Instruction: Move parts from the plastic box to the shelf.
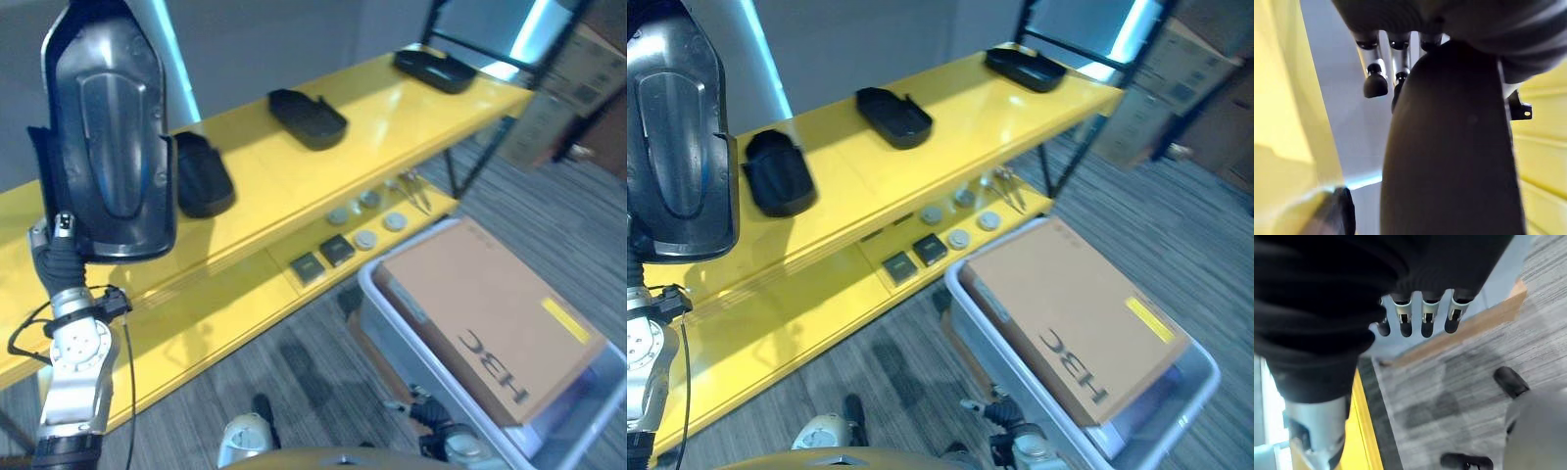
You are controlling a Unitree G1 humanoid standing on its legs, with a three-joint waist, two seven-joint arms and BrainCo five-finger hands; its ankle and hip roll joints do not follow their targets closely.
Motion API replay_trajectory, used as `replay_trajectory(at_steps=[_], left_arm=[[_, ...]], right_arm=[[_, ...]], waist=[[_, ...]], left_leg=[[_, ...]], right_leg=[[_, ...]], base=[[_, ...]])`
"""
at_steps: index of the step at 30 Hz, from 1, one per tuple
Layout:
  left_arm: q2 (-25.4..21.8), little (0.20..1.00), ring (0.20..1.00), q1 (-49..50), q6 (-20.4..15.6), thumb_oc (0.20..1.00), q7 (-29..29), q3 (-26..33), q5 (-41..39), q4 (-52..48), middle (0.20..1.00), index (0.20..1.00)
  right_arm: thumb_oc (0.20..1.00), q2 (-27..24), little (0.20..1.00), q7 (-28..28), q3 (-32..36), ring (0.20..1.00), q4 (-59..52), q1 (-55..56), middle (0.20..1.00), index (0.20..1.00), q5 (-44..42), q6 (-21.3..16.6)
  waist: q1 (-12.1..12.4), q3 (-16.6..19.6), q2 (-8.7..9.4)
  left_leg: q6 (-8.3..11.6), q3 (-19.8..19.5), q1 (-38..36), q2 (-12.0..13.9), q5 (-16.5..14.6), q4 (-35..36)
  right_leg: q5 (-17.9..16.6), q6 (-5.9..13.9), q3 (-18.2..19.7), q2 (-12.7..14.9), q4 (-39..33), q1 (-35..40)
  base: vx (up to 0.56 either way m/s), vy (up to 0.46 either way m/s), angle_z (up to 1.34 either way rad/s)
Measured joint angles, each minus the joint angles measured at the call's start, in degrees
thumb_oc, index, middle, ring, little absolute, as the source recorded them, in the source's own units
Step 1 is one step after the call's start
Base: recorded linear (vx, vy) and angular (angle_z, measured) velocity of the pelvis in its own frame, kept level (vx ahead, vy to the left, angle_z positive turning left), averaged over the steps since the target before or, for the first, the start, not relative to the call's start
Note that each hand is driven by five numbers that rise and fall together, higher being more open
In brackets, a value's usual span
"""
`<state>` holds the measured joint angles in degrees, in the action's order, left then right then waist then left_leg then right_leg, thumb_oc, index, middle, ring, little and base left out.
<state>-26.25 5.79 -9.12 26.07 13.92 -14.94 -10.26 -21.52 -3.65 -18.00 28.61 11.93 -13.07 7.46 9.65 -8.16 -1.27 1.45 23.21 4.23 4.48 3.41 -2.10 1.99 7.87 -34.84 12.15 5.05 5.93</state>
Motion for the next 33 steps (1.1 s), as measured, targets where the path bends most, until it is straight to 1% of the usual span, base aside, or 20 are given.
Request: replay_trajectory(at_steps=[4, 6, 8, 9, 11, 12, 13, 14, 15, 16, 17, 18, 21, 22, 24, 25, 28, 29, 30, 33], left_arm=[[-0.1, 0.2, 0.2, 1.0, 1.4, 0.2, -0.3, 1.4, 0.0, 0.0, 0.2, 0.2], [-0.2, 0.2, 0.2, 2.1, 1.5, 0.2, -0.2, 2.7, 0.0, 0.1, 0.2, 0.2], [-0.1, 0.2, 0.2, 2.5, 1.5, 0.2, -0.3, 4.0, 0.0, 0.2, 0.2, 0.2], [-0.2, 0.2, 0.2, 2.8, 1.5, 0.2, -0.7, 4.1, 0.0, 0.2, 0.2, 0.2], [-0.3, 0.2, 0.2, 2.9, 1.5, 0.2, -0.7, 4.2, 0.0, 0.3, 0.2, 0.2], [-0.2, 0.2, 0.2, 2.8, 1.3, 0.2, -0.8, 4.1, 0.0, 0.4, 0.2, 0.2], [-0.2, 0.2, 0.2, 2.7, 0.7, 0.2, -1.2, 3.6, 0.0, 1.6, 0.2, 0.2], [-1.1, 0.2, 0.2, 2.7, 0.1, 0.2, -1.5, 3.4, 0.0, 2.6, 0.2, 0.2], [-2.4, 0.2, 0.2, 2.5, 0.0, 0.2, -1.5, 3.0, -0.1, 3.4, 0.2, 0.2], [-3.6, 0.2, 0.2, 1.4, -0.1, 0.2, -1.2, 1.7, -0.4, 4.3, 0.2, 0.2], [-5.0, 0.2, 0.2, 0.4, -0.1, 0.2, -0.6, 0.0, -0.8, 5.0, 0.2, 0.2], [-7.2, 0.2, 0.2, -0.4, -0.1, 0.2, -0.3, -1.9, -1.0, 5.6, 0.2, 0.2], [-7.3, 0.2, 0.2, -3.3, 0.0, 0.2, -0.3, -5.3, -0.7, 6.1, 0.2, 0.2], [-6.7, 0.2, 0.2, -3.3, 0.1, 0.2, -0.2, -5.7, -0.7, 6.0, 0.2, 0.2], [-6.7, 0.2, 0.2, -2.1, 0.7, 0.2, -0.1, -5.5, -0.8, 6.0, 0.2, 0.2], [-6.7, 0.2, 0.2, -0.7, 1.6, 0.2, -0.1, -4.9, -0.8, 5.3, 0.2, 0.2], [-5.8, 0.2, 0.2, 0.2, 3.3, 0.2, 0.0, -4.7, -1.2, 4.4, 0.2, 0.2], [-5.3, 0.2, 0.2, 0.3, 3.6, 0.2, 0.0, -4.6, -1.2, 4.1, 0.2, 0.2], [-5.1, 0.2, 0.2, 0.4, 3.7, 0.2, 0.0, -4.6, -1.2, 3.9, 0.2, 0.2], [-3.3, 0.2, 0.2, 0.6, 5.6, 0.2, 0.0, -4.6, -1.2, 2.1, 0.2, 0.2]], right_arm=[[1.0, 2.1, 1.0, -0.2, -0.1, 1.0, 3.0, -4.8, 1.0, 1.0, -0.1, 1.3], [1.0, 3.1, 1.0, -0.5, 0.0, 1.0, 3.7, -6.7, 1.0, 1.0, -0.7, 1.6], [1.0, 4.3, 1.0, -0.7, 0.1, 1.0, 3.8, -8.2, 1.0, 1.0, -1.2, 2.5], [1.0, 5.1, 1.0, -0.7, 0.2, 1.0, 4.1, -7.7, 1.0, 1.0, -1.2, 3.1], [1.0, 5.5, 1.0, -0.7, 0.2, 1.0, 4.2, -7.7, 1.0, 1.0, -1.2, 3.6], [1.0, 5.5, 1.0, -0.7, 0.5, 1.0, 4.7, -7.8, 1.0, 1.0, -1.2, 3.7], [1.0, 5.2, 1.0, -0.8, 1.1, 1.0, 6.0, -7.8, 1.0, 1.0, -1.2, 3.9], [1.0, 5.0, 1.0, -0.9, 1.2, 1.0, 8.6, -7.2, 1.0, 1.0, -1.0, 4.2], [1.0, 5.4, 1.0, -0.9, 1.0, 1.0, 10.5, -7.6, 1.0, 1.0, -1.0, 4.3], [1.0, 5.4, 1.0, -0.6, 1.4, 1.0, 13.1, -7.2, 1.0, 1.0, -1.0, 3.9], [1.0, 5.4, 1.0, -0.4, 1.7, 1.0, 16.1, -7.4, 1.0, 1.0, -0.9, 3.3], [1.0, 5.0, 1.0, -0.2, 3.5, 1.0, 17.7, -8.7, 1.0, 1.0, -0.5, 0.1], [1.0, 4.1, 1.0, 0.0, 4.0, 1.0, 19.7, -8.6, 1.0, 1.0, 0.0, -0.3], [1.0, 4.0, 1.0, 0.5, 4.0, 1.0, 19.8, -7.6, 1.0, 1.0, 0.3, -0.3], [1.0, 4.0, 1.0, 1.4, 4.0, 1.0, 19.8, -6.2, 1.0, 1.0, 2.2, 0.1], [1.0, 4.0, 1.0, 2.1, 4.0, 1.0, 19.8, -5.5, 1.0, 1.0, 2.4, 0.2], [1.0, 4.0, 1.0, 2.3, 4.1, 1.0, 19.9, -5.5, 1.0, 1.0, 2.8, 0.2], [1.0, 3.9, 1.0, 2.3, 4.2, 1.0, 20.1, -5.6, 1.0, 1.0, 2.8, 0.2], [1.0, 3.9, 1.0, 2.3, 4.3, 1.0, 20.1, -6.1, 1.0, 1.0, 2.8, 0.2], [1.0, 3.5, 1.0, 2.3, 5.2, 1.0, 19.6, -6.5, 1.0, 1.0, 3.5, 0.4]], waist=[[2.2, 0.5, -0.1], [4.1, 1.1, 0.22], [5.4, 1.7, 0.79], [6.1, 1.9, 1.15], [6.1, 2.4, 1.65], [6.1, 2.4, 1.61], [4.8, 2.5, 0.62], [2.8, 2.3, 0.76], [2.0, 1.8, 0.38], [0.9, 1.3, 1.45], [0.4, 0.4, 0.77], [-1.3, -0.8, 0.45], [-3.7, -1.2, 1.19], [-3.9, -1.5, 2.23], [-3.7, -1.6, 2.43], [-3.2, -1.5, 2.44], [-2.0, -1.2, 2.98], [-1.6, -1.0, 3.3], [-1.6, -0.9, 3.43], [-2.1, 0.2, 2.88]], left_leg=[[-0.21, -3.4, -1.7, -5.1, 0.7, 2.6], [-0.47, -4.5, -2.4, -6.5, 0.6, 3.5], [-1.62, -4.9, -2.5, -7.7, -0.1, 3.3], [-3.64, -5.6, -3.3, -8.3, -0.2, 3.3], [-4.06, -6.3, -3.4, -9.1, -0.4, 3.3], [-4.97, -6.2, -3.2, -9.6, -1.0, 3.0], [-6.86, -6.5, -2.4, -9.2, -1.7, 1.7], [-9.4, -7.5, -3.4, -10.0, -1.7, 0.9], [-10.18, -8.9, -3.3, -10.6, -1.6, 1.1], [-10.37, -10.7, -3.9, -10.7, -0.8, 1.5], [-10.29, -11.8, -4.0, -10.1, -0.6, 1.4], [-9.27, -13.7, -3.4, -9.2, -0.8, 1.8], [-7.21, -16.1, -3.2, -9.8, -1.2, 2.4], [-6.43, -15.8, -3.3, -10.1, -1.7, 2.5], [-6.11, -16.2, -3.3, -9.9, -1.9, 2.3], [-6.03, -16.6, -4.3, -9.8, -2.0, 2.8], [-5.81, -16.9, -5.4, -10.0, -1.8, 3.3], [-5.71, -16.9, -5.7, -9.8, -1.8, 3.2], [-5.52, -16.9, -5.9, -9.5, -1.7, 3.3], [-3.81, -16.3, -6.2, -7.8, -2.0, 4.3]], right_leg=[[0.7, 1.78, 2.2, 2.2, -0.3, 1.6], [1.3, 2.37, 2.9, 2.8, 0.0, 2.1], [1.5, 2.92, 2.9, 3.3, 0.2, 3.5], [1.8, 3.67, 2.8, 4.0, 1.6, 3.9], [3.2, 4.71, 2.7, 5.7, 5.3, 3.3], [3.1, 4.97, 3.2, 6.5, 8.2, 2.4], [3.1, 5.19, 4.8, 8.6, 17.3, -1.2], [0.2, 5.68, 10.9, 12.7, 33.3, -8.6], [0.4, 8.31, 15.5, 13.2, 40.6, -13.5], [2.3, 8.57, 18.5, 11.5, 44.1, -16.7], [4.3, 7.2, 20.0, 8.5, 43.4, -18.1], [5.5, 5.78, 19.6, 3.2, 36.1, -19.9], [3.9, 4.1, 20.5, -0.9, 14.5, -18.8], [1.1, 3.54, 22.0, -1.5, 7.4, -18.4], [-1.4, 3.04, 22.9, -2.0, 5.8, -17.7], [-2.0, 1.97, 21.5, -2.1, 5.6, -16.1], [-2.4, 0.94, 21.5, -2.6, 2.9, -10.2], [-3.7, -0.42, 21.3, -3.1, 0.9, -9.0], [-4.1, -0.67, 21.3, -3.4, 0.3, -8.5], [-4.6, -2.22, 20.7, -5.3, -2.0, -6.7]], base=[[0.12, 0.158, 0.66], [0.16, 0.241, 0.42], [0.1, 0.188, 0.39], [0.13, 0.287, 0.41], [0.1, 0.266, 0.29], [0.05, 0.162, 0.33], [0.05, 0.163, 0.5], [-0.04, 0.051, 0.69], [-0.02, -0.043, 0.62], [-0.02, -0.104, 0.55], [0.12, -0.185, 0.7], [0.16, -0.223, 0.75], [0.17, -0.181, 0.94], [0.26, -0.164, 0.78], [0.22, -0.129, 0.54], [0.24, -0.138, 0.42], [0.19, -0.102, 0.3], [0.2, -0.089, 0.08], [0.23, -0.098, 0.06], [0.12, -0.06, 0.05]])
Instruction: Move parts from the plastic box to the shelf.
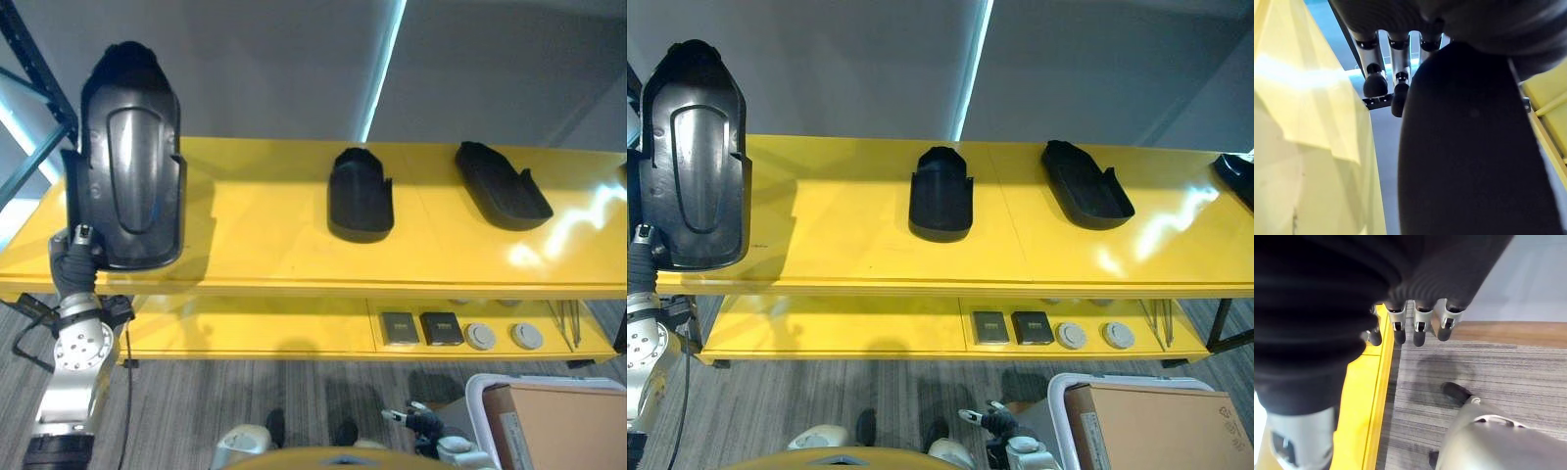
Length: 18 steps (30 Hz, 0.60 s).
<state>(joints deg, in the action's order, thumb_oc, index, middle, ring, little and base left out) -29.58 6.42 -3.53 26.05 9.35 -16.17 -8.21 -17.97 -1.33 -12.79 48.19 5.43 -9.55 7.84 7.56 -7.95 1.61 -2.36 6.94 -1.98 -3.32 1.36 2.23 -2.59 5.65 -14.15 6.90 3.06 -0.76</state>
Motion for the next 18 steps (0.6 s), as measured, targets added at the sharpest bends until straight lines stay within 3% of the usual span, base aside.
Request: replay_trajectory(at_steps=[2, 3, 5, 7, 10, 11, 12, 13, 15, 16, 17, 18], left_arm=[[0.3, 0.2, 0.2, -0.1, 0.1, 0.2, 0.0, -0.1, 0.0, -0.2, 0.2, 0.2], [0.8, 0.2, 0.2, -0.5, 0.6, 0.2, -0.1, -0.6, 0.0, -0.1, 0.2, 0.2], [1.8, 0.2, 0.2, -2.4, 1.3, 0.2, -0.3, -2.5, 0.0, 0.6, 0.2, 0.2], [2.0, 0.2, 0.2, -2.6, 1.8, 0.2, -0.2, -3.4, -0.1, 0.6, 0.2, 0.2], [1.9, 0.2, 0.2, -2.9, 2.3, 0.2, -0.1, -3.3, 0.0, 1.6, 0.2, 0.2], [1.5, 0.2, 0.2, -3.6, 2.3, 0.2, -0.1, -3.3, 0.0, 3.0, 0.2, 0.2], [1.0, 0.2, 0.2, -4.2, 2.3, 0.2, -0.1, -3.3, 0.0, 3.8, 0.2, 0.2], [0.8, 0.2, 0.2, -4.4, 2.3, 0.2, -0.2, -3.3, 0.0, 4.4, 0.2, 0.2], [1.7, 0.2, 0.2, -4.4, 2.3, 0.2, -0.2, -3.4, 0.0, 4.8, 0.2, 0.2], [2.2, 0.2, 0.2, -4.4, 2.3, 0.2, -0.3, -3.7, 0.0, 5.1, 0.2, 0.2], [2.3, 0.2, 0.2, -4.4, 2.3, 0.2, -0.4, -4.3, 0.0, 5.5, 0.2, 0.2], [2.3, 0.2, 0.2, -4.4, 2.3, 0.2, -0.7, -4.4, 0.0, 5.7, 0.2, 0.2]], right_arm=[[1.0, -0.2, 1.0, 0.0, 0.0, 1.0, 0.0, 0.6, 1.0, 1.0, 0.7, 0.6], [1.0, -0.6, 1.0, 0.0, 0.0, 1.0, 0.0, 1.8, 1.0, 1.0, 0.9, 1.1], [1.0, -1.2, 1.0, -0.1, 0.0, 1.0, 0.3, 4.0, 1.0, 1.0, 0.9, 1.5], [1.0, -1.8, 1.0, -0.2, 0.1, 1.0, 1.5, 4.8, 1.0, 1.0, 0.9, 1.6], [1.0, -2.1, 1.0, -0.2, 0.2, 1.0, 3.2, 3.7, 1.0, 1.0, 0.9, 1.3], [1.0, -1.8, 1.0, -0.1, 0.2, 1.0, 3.2, 3.3, 1.0, 1.0, 0.9, 1.3], [1.0, -1.3, 1.0, -0.2, 0.4, 1.0, 2.6, 3.0, 1.0, 1.0, 0.9, 1.3], [1.0, -1.1, 1.0, -0.2, 0.8, 1.0, 1.6, 3.0, 1.0, 1.0, 0.9, 1.1], [1.0, -1.3, 1.0, -0.2, 2.0, 1.0, 1.3, 2.6, 1.0, 1.0, 0.9, 0.9], [1.0, -2.4, 1.0, -0.4, 2.6, 1.0, 1.4, 2.5, 1.0, 1.0, 0.8, 0.9], [1.0, -3.5, 1.0, -0.4, 2.7, 1.0, 1.6, 2.7, 1.0, 1.0, 0.8, 1.0], [1.0, -4.1, 1.0, -0.5, 2.8, 1.0, 2.7, 2.3, 1.0, 1.0, 0.7, 1.0]], waist=[[-0.6, 0.4, -0.13], [-1.5, 0.9, 0.05], [-3.5, 1.1, 0.73], [-4.5, 1.1, 0.23], [-4.9, 1.4, -0.28], [-5.0, 1.1, 0.47], [-5.5, 0.7, 0.91], [-5.7, 0.9, 1.17], [-6.4, 0.5, -0.22], [-6.5, -0.1, -2.17], [-6.4, 0.0, -3.54], [-6.5, -0.1, -3.9]], left_leg=[[0.27, 0.9, -0.1, 0.9, -0.1, -0.1], [2.2, 3.3, 0.4, 1.9, -1.1, -0.7], [4.01, 12.8, 1.0, 5.2, -3.7, -3.0], [3.87, 16.8, 2.1, 7.5, -3.3, -5.7], [2.39, 17.1, 2.8, 7.6, -2.7, -7.1], [3.51, 17.1, 3.1, 7.4, -4.6, -8.3], [4.22, 17.9, 4.2, 8.7, -5.5, -11.5], [5.33, 18.2, 4.8, 11.5, -5.2, -12.8], [9.06, 16.3, 4.8, 18.0, -3.4, -11.3], [9.12, 14.9, 2.6, 20.5, -1.9, -7.6], [8.22, 14.3, 1.0, 20.3, -1.1, -5.4], [11.67, 15.0, 0.4, 18.9, 3.2, -5.0]], right_leg=[[-0.1, -0.24, -0.6, -0.7, -0.6, 0.8], [-0.8, -1.29, -1.9, -0.9, -1.4, 1.8], [-0.2, -2.55, -5.7, 0.1, -2.5, 3.7], [1.3, -2.48, -7.1, 0.1, -1.1, 3.8], [3.0, -2.26, -7.0, 1.0, 1.6, 2.7], [3.1, -3.01, -6.8, 2.6, 1.1, 2.8], [2.7, -2.48, -7.5, 3.1, 0.8, 3.1], [2.5, -2.46, -8.0, 3.7, 0.6, 3.2], [2.1, -0.9, -8.1, 4.2, 0.6, 4.1], [2.3, 1.22, -7.2, 5.2, 2.1, 4.2], [2.6, 2.5, -6.7, 6.1, 3.6, 3.7], [2.4, 3.98, -6.1, 8.2, 4.4, 3.4]], base=[[0.1, -0.07, 0.12], [0.08, -0.043, 0.64], [0.02, 0.045, 0.86], [-0.05, 0.133, 0.43], [0.05, 0.255, 0.07], [0.07, 0.386, 0.22], [0.01, 0.424, 0.24], [-0.03, 0.324, 0.27], [0.0, 0.434, 0.16], [0.01, 0.463, 0.0], [-0.06, 0.431, -0.05], [0.0, 0.338, -0.19]])
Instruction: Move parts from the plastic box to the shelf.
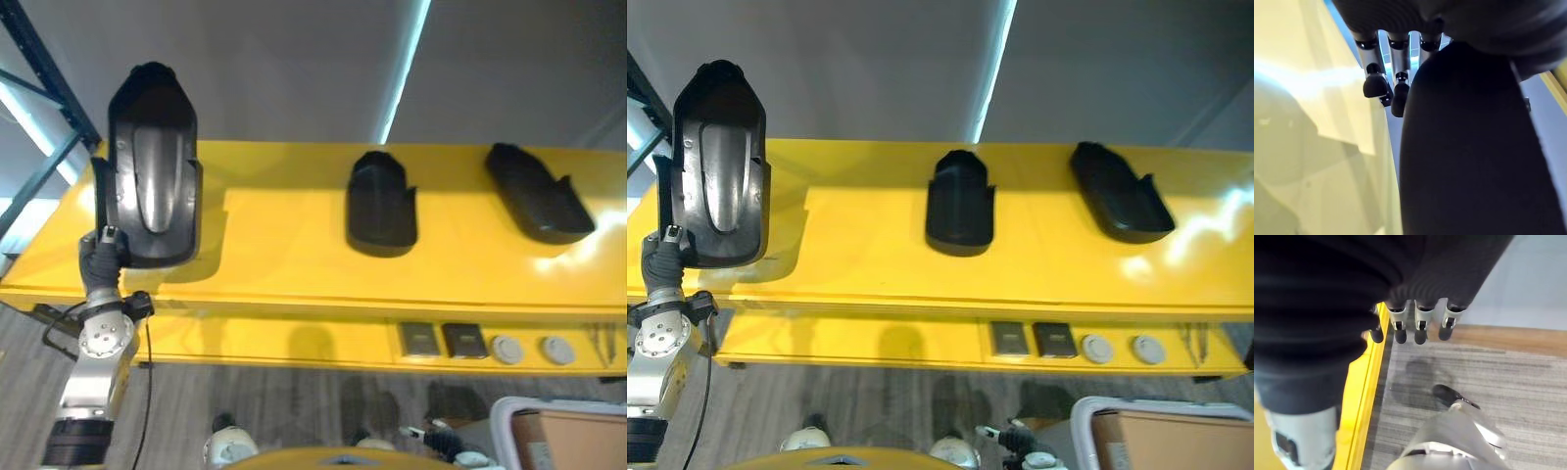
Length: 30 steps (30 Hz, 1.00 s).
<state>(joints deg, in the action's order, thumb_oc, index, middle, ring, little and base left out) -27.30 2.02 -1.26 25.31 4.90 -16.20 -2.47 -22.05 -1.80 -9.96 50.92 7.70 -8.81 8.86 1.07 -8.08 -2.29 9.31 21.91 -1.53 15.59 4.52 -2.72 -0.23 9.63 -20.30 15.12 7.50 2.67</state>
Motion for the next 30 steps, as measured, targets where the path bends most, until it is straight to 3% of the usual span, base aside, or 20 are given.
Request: replay_trajectory(at_steps=[1, 2, 3, 7, 8, 10, 11, 12, 13, 15, 16, 18, 20, 22, 25, 30], left_arm=[[-0.5, 0.2, 0.2, -0.1, 0.0, 0.2, -0.3, 0.0, 0.0, 0.5, 0.2, 0.2], [-0.9, 0.2, 0.2, -0.1, 0.0, 0.2, -0.6, 0.0, 0.0, 0.6, 0.2, 0.2], [-2.1, 0.2, 0.2, -0.7, 0.1, 0.2, -1.0, 0.0, 0.0, 0.8, 0.2, 0.2], [-5.5, 0.2, 0.2, -1.1, 0.3, 0.2, -2.7, -0.5, 0.0, 1.0, 0.2, 0.2], [-6.1, 0.2, 0.2, -1.4, 0.3, 0.2, -3.3, -0.5, 0.0, 1.0, 0.2, 0.2], [-6.1, 0.2, 0.2, -3.1, 0.3, 0.2, -4.5, -0.7, 0.1, 3.0, 0.2, 0.2], [-6.2, 0.2, 0.2, -3.1, 0.9, 0.2, -4.8, -0.5, 0.2, 3.6, 0.2, 0.2], [-6.2, 0.2, 0.2, -3.1, 1.7, 0.2, -5.1, -0.5, 0.3, 3.9, 0.2, 0.2], [-6.2, 0.2, 0.2, -3.0, 2.4, 0.2, -5.7, -0.5, 0.5, 3.9, 0.2, 0.2], [-6.7, 0.2, 0.2, -3.0, 4.2, 0.2, -6.2, -0.6, 0.8, 3.7, 0.2, 0.2], [-6.7, 0.2, 0.2, -3.0, 7.3, 0.2, -6.2, -0.6, 0.8, 3.5, 0.2, 0.2], [-6.6, 0.2, 0.2, -3.2, 10.5, 0.2, -5.4, -0.9, 0.7, 3.9, 0.2, 0.2], [-6.7, 0.2, 0.2, -6.2, 13.4, 0.2, -3.6, -1.7, 0.7, 9.1, 0.2, 0.2], [-6.6, 0.2, 0.2, -13.2, 16.2, 0.2, 0.8, -3.6, 0.5, 24.5, 0.2, 0.2], [-6.7, 0.2, 0.2, -17.4, 18.8, 0.2, 5.1, -5.2, 0.6, 33.2, 0.2, 0.2], [-6.5, 0.2, 0.2, -22.3, 19.8, 0.2, 4.0, -8.2, 1.9, 40.7, 0.2, 0.2]], right_arm=[[1.0, 0.7, 1.0, 0.0, -0.1, 1.0, 1.1, -0.4, 1.0, 1.0, -0.1, 0.2], [1.0, 1.3, 1.0, 0.2, -0.2, 1.0, 1.5, -0.5, 1.0, 1.0, -0.4, 0.1], [1.0, 3.6, 1.0, 0.4, -0.3, 1.0, 1.9, -0.6, 1.0, 1.0, -0.5, 0.0], [1.0, 6.1, 1.0, 0.4, -0.6, 1.0, 1.6, -0.4, 1.0, 1.0, -0.7, -0.4], [1.0, 6.1, 1.0, 0.3, -0.6, 1.0, 1.6, -0.5, 1.0, 1.0, -1.0, -0.6], [1.0, 4.8, 1.0, -0.1, -0.6, 1.0, -1.3, -0.5, 1.0, 1.0, -1.0, -1.2], [1.0, 4.6, 1.0, 0.0, -0.7, 1.0, -3.5, -0.5, 1.0, 1.0, -1.0, -1.2], [1.0, 4.8, 1.0, -0.1, -0.7, 1.0, -5.0, -0.3, 1.0, 1.0, -1.0, -1.1], [1.0, 4.7, 1.0, 0.1, -0.7, 1.0, -6.3, 0.1, 1.0, 1.0, -1.0, -1.1], [1.0, 4.4, 1.0, 0.1, -0.7, 1.0, -8.6, 1.1, 1.0, 1.0, -0.4, -0.7], [1.0, 4.3, 1.0, 0.1, -0.7, 1.0, -9.1, 1.4, 1.0, 1.0, 0.2, 0.0], [1.0, 4.0, 1.0, 0.1, -1.1, 1.0, -8.4, 2.5, 1.0, 1.0, 0.2, 0.3], [1.0, 2.9, 1.0, 0.2, -1.9, 1.0, -7.6, 2.3, 1.0, 1.0, 0.3, 0.5], [1.0, 1.3, 1.0, 0.5, -3.5, 1.0, -7.7, 2.0, 1.0, 1.0, 1.7, 1.6], [1.0, -0.3, 1.0, 0.7, -4.3, 1.0, -7.1, 2.6, 1.0, 1.0, 2.5, 2.9], [1.0, -0.8, 1.0, 2.6, -4.9, 1.0, -7.2, 3.9, 1.0, 1.0, 2.5, 4.2]], waist=[[0.4, -0.2, 1.54], [0.5, -0.2, 2.51], [0.9, -0.7, 4.21], [1.2, -1.1, 4.72], [1.2, -1.1, 5.25], [1.9, -2.6, 4.12], [2.0, -3.4, 3.25], [1.8, -3.9, 2.87], [1.7, -4.1, 2.55], [0.8, -4.3, 3.01], [0.2, -4.0, 4.01], [0.0, -3.7, 4.32], [-0.4, -3.3, 3.82], [-2.1, -0.8, 3.96], [-3.6, 2.3, 4.23], [-6.2, 3.8, 3.55]], left_leg=[[-0.87, 0.7, -0.8, -2.9, -0.8, -0.3], [-1.57, 1.3, -0.8, -4.4, -1.5, -0.6], [-3.15, 1.8, -0.4, -7.1, -2.9, -2.3], [-5.84, 2.2, 1.4, -8.3, -6.8, -6.4], [-5.99, 2.4, 1.6, -9.2, -7.4, -6.7], [-8.03, 1.7, 2.4, -11.9, -8.3, -6.6], [-9.0, 2.2, 2.0, -12.5, -7.9, -4.7], [-9.46, 2.0, 1.1, -13.0, -7.5, -2.6], [-9.81, 2.1, 0.5, -13.3, -6.7, -1.0], [-10.01, 2.0, 0.5, -13.9, -6.3, 0.1], [-9.78, 2.2, 0.2, -14.2, -6.1, 0.1], [-9.07, 2.1, -0.6, -13.9, -5.7, 0.5], [-7.59, 1.6, -1.3, -12.7, -4.7, 1.9], [-6.13, 1.7, -1.7, -10.0, -3.6, 2.4], [-5.54, 2.2, -3.2, -8.6, -1.7, 4.2], [-5.33, 3.4, -4.8, -8.5, -0.7, 6.0]], right_leg=[[-0.9, 0.68, 1.2, 2.8, 0.2, -0.4], [-1.7, 0.41, 1.1, 4.4, 0.1, -0.6], [-4.6, -0.64, 0.8, 7.0, 0.0, -0.8], [-11.5, -1.2, 1.2, 9.1, 0.1, -1.9], [-14.1, -1.63, 1.3, 9.6, 0.2, -2.4], [-21.1, -1.39, 3.5, 11.6, 1.7, -6.8], [-20.9, 0.39, 3.7, 11.7, 3.4, -8.7], [-17.0, 3.96, 3.8, 10.5, 6.2, -10.0], [-13.0, 4.82, 3.5, 8.9, 7.8, -10.4], [-5.9, 4.74, 3.9, 4.7, 7.2, -10.4], [-4.9, 3.63, 3.2, 4.0, 3.6, -8.4], [-4.0, 1.88, 3.6, 2.8, 0.8, -6.4], [-4.2, 1.42, 3.4, 0.6, -1.7, -4.6], [-4.1, -0.06, 2.2, -2.3, -4.5, -2.7], [-4.2, -1.63, 2.3, -4.5, -5.6, -2.1], [-4.7, -2.38, 2.5, -5.4, -6.8, -1.0]], base=[[0.0, 0.289, -0.2], [0.0, 0.366, -0.19], [-0.01, 0.367, -0.08], [-0.04, 0.314, -0.05], [-0.08, 0.355, -0.22], [-0.01, 0.282, -0.44], [0.04, 0.119, -0.41], [0.01, 0.055, -0.35], [0.04, -0.003, -0.17], [0.08, -0.071, 0.02], [0.09, -0.113, 0.14], [0.09, -0.104, 0.1], [0.11, -0.11, 0.09], [0.16, -0.136, -0.04], [0.1, -0.082, -0.14], [0.1, -0.052, -0.1]])
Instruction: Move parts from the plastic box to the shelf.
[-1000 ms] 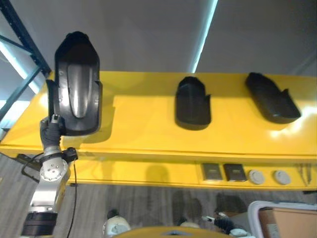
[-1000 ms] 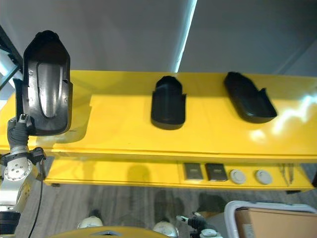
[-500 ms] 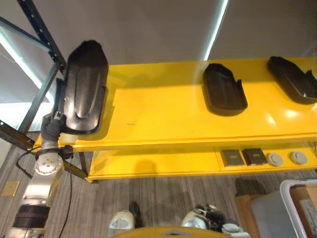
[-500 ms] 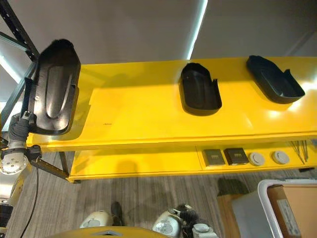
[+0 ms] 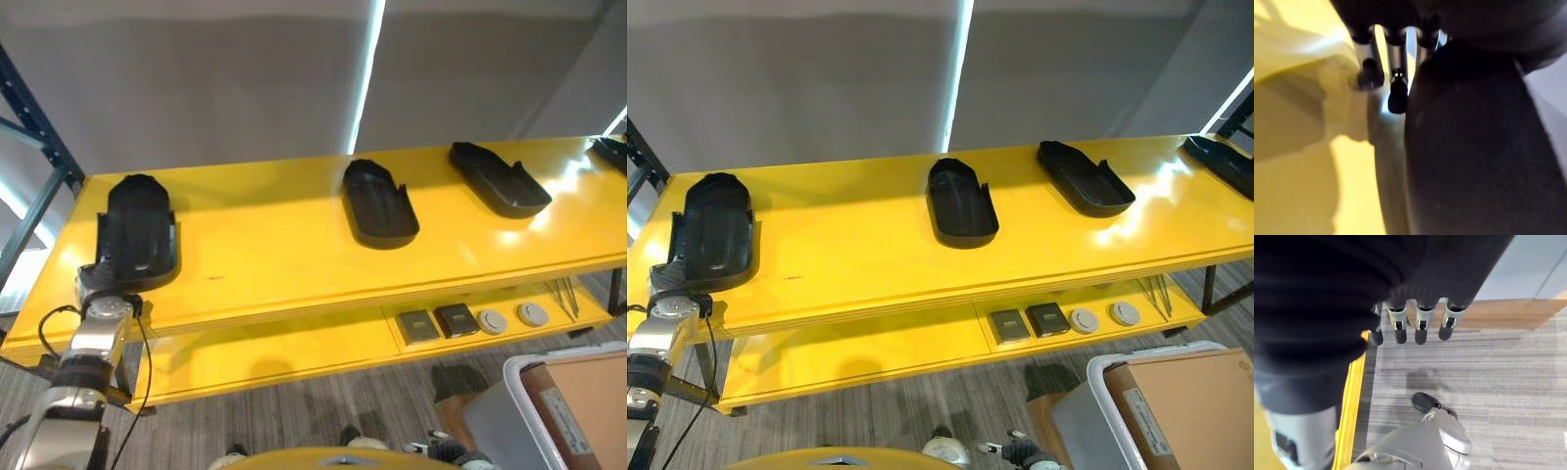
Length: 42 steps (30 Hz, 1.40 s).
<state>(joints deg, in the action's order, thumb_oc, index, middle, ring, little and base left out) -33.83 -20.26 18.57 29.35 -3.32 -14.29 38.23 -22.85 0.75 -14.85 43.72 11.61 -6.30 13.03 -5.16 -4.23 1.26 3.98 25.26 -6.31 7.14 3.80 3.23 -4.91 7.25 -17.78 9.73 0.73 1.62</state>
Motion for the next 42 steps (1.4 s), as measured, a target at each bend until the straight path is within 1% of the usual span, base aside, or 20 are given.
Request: replay_trajectory(at_steps=[2, 3, 4, 6, 8, 11, 17, 21, 24, 25, 27, 29, 30, 33, 42], left_arm=[[0.0, 0.2, 0.2, -1.7, 0.9, 0.2, -0.5, -0.2, 0.6, 2.7, 0.2, 0.2], [0.0, 0.2, 0.2, -2.2, 1.2, 0.2, -0.9, -0.2, 0.8, 3.2, 0.2, 0.2], [0.1, 0.2, 0.2, -2.4, 1.4, 0.2, -1.3, -0.3, 0.9, 3.2, 0.2, 0.2], [0.1, 0.2, 0.2, -3.4, 1.8, 0.2, -1.6, -1.8, 1.1, 3.7, 0.2, 0.2], [0.1, 0.2, 0.2, -5.8, 3.0, 0.2, -1.8, -2.5, 1.0, 5.8, 0.2, 0.2], [0.1, 0.2, 0.2, -7.2, 3.9, 0.2, -1.4, -2.9, 1.0, 6.9, 0.2, 0.2], [-0.3, 0.2, 0.2, -8.4, 5.6, 0.2, -1.7, -3.6, 1.4, 8.6, 0.2, 0.2], [-0.7, 0.2, 0.2, -8.8, 6.8, 0.2, -3.9, -3.7, 2.2, 10.4, 0.2, 0.2], [-1.2, 0.2, 0.2, -8.9, 8.3, 0.2, -6.4, -4.2, 3.5, 10.9, 0.2, 0.2], [-1.4, 0.2, 0.2, -9.0, 8.5, 0.2, -8.6, -5.5, 5.3, 11.5, 0.2, 0.2], [-1.4, 0.2, 0.2, -9.0, 8.4, 0.2, -10.6, -6.2, 6.9, 11.5, 0.2, 0.2], [-1.4, 0.2, 0.2, -8.9, 8.3, 0.2, -11.9, -6.8, 7.9, 10.2, 0.2, 0.2], [-1.4, 0.2, 0.2, -7.5, 8.4, 0.2, -12.4, -6.7, 7.8, 6.9, 0.2, 0.2], [-1.4, 0.2, 0.2, -3.5, 7.7, 0.2, -12.3, -6.7, 7.9, 0.1, 0.2, 0.2], [-0.9, 0.2, 0.2, -0.8, 7.3, 0.2, -12.4, -6.4, 10.1, -4.0, 0.2, 0.2]], right_arm=[[1.0, 0.0, 1.0, 0.1, -0.2, 1.0, -0.1, 0.2, 1.0, 1.0, 0.0, 0.0], [1.0, 0.0, 1.0, 0.1, -0.2, 1.0, 0.0, 0.4, 1.0, 1.0, 0.1, 0.0], [1.0, 0.0, 1.0, 0.2, -0.2, 1.0, 0.0, 0.6, 1.0, 1.0, 0.1, -0.1], [1.0, 0.0, 1.0, 0.3, -0.2, 1.0, 0.3, 1.4, 1.0, 1.0, 1.0, -0.5], [1.0, -0.1, 1.0, 0.2, -0.2, 1.0, 1.3, 1.6, 1.0, 1.0, 1.4, -0.9], [1.0, -0.1, 1.0, 0.2, -0.2, 1.0, 2.3, 1.1, 1.0, 1.0, 1.7, -1.6], [1.0, -0.3, 1.0, 0.2, -0.1, 1.0, 4.0, 1.0, 1.0, 1.0, 2.1, -3.0], [1.0, -0.3, 1.0, 0.2, -0.1, 1.0, 4.0, 0.2, 1.0, 1.0, 2.2, -3.2], [1.0, -0.4, 1.0, 0.2, -0.1, 1.0, 3.8, -0.9, 1.0, 1.0, 2.2, -3.3], [1.0, -0.4, 1.0, 0.2, -0.1, 1.0, 3.4, -1.6, 1.0, 1.0, 2.2, -3.2], [1.0, -0.4, 1.0, 0.2, -0.2, 1.0, 3.2, -1.6, 1.0, 1.0, 2.1, -3.2], [1.0, -0.4, 1.0, 0.2, -0.1, 1.0, 1.7, -1.5, 1.0, 1.0, 2.1, -3.1], [1.0, -0.3, 1.0, 0.2, 0.0, 1.0, 1.3, -1.3, 1.0, 1.0, 2.1, -3.0], [1.0, -0.3, 1.0, 0.2, 0.5, 1.0, 1.0, -0.8, 1.0, 1.0, 2.2, -2.9], [1.0, -0.3, 1.0, 0.0, 0.3, 1.0, 1.0, -0.5, 1.0, 1.0, 2.1, -2.8]], waist=[[-0.6, 0.1, -0.2], [-1.4, 0.2, -0.33], [-1.5, 0.3, -0.42], [-2.5, 0.3, -0.52], [-2.8, 0.3, -0.52], [-3.3, 0.1, -0.65], [-3.9, 0.0, -0.96], [-3.9, -0.6, -1.46], [-3.8, -0.9, -2.17], [-3.6, -1.0, -2.65], [-3.5, -1.1, -2.96], [-2.7, -1.4, -3.18], [-2.3, -1.6, -3.16], [-1.4, -1.9, -2.99], [0.1, -2.1, -2.69]], left_leg=[[0.02, 0.3, -0.3, 0.0, 0.0, 0.0], [0.1, 0.5, -0.5, 0.0, -0.1, 0.1], [0.1, 0.8, -0.5, 0.0, -0.1, 0.2], [0.17, 1.6, -0.8, 0.0, -0.1, 0.8], [0.2, 2.3, -0.5, -0.1, -0.1, 0.9], [0.2, 3.2, -0.3, 0.0, -0.1, 0.9], [0.25, 3.4, 0.0, 0.1, 0.0, 0.8], [0.33, 3.6, -0.9, 0.1, 0.0, 0.9], [0.35, 3.6, -0.9, 0.1, -0.1, 0.9], [0.33, 3.4, -0.9, 0.1, 0.0, 1.0], [0.3, 3.2, -0.9, 0.1, 0.0, 1.0], [0.26, 3.1, -0.8, 0.1, 0.0, 1.0], [0.22, 3.0, -0.8, 0.1, 0.1, 1.0], [0.25, 2.9, -0.9, 0.1, 0.1, 1.0], [0.1, 2.2, -1.6, 0.1, -0.2, 1.6]], right_leg=[[0.0, 0.0, 0.2, -0.1, -0.2, 0.3], [0.0, 0.02, 0.4, -0.1, -0.3, 0.2], [0.0, 0.02, 0.6, -0.1, -0.3, 0.1], [0.1, 0.14, 1.5, -0.3, -0.3, -0.7], [0.0, 0.14, 2.3, -0.4, -0.2, -1.6], [-0.4, 0.1, 3.1, -0.5, -0.3, -2.2], [-0.5, 0.07, 3.5, -0.7, -0.4, -2.6], [-0.7, -0.03, 3.5, -0.8, -0.8, -1.6], [-0.7, 0.04, 3.5, -0.8, -1.1, -1.5], [-0.9, 0.02, 3.3, -0.8, -1.2, -1.2], [-0.9, 0.03, 3.1, -0.8, -1.2, -1.1], [-1.0, 0.04, 3.0, -0.8, -1.3, -1.0], [-1.0, 0.04, 3.0, -0.8, -1.3, -1.0], [-1.0, 0.04, 2.9, -0.8, -1.4, -0.8], [-1.0, 0.13, 2.3, -0.8, -2.3, 0.6]], base=[[0.03, -0.015, -0.11], [0.04, -0.018, -0.08], [0.07, -0.045, -0.2], [0.04, -0.051, -0.18], [-0.02, -0.026, -0.16], [-0.02, -0.019, -0.17], [0.01, -0.005, -0.03], [0.0, 0.0, 0.0], [0.0, 0.004, 0.01], [0.0, 0.013, 0.06], [-0.01, 0.012, 0.06], [-0.03, 0.022, 0.04], [-0.03, 0.021, 0.04], [0.0, 0.0, 0.0], [0.0, 0.001, 0.02]])
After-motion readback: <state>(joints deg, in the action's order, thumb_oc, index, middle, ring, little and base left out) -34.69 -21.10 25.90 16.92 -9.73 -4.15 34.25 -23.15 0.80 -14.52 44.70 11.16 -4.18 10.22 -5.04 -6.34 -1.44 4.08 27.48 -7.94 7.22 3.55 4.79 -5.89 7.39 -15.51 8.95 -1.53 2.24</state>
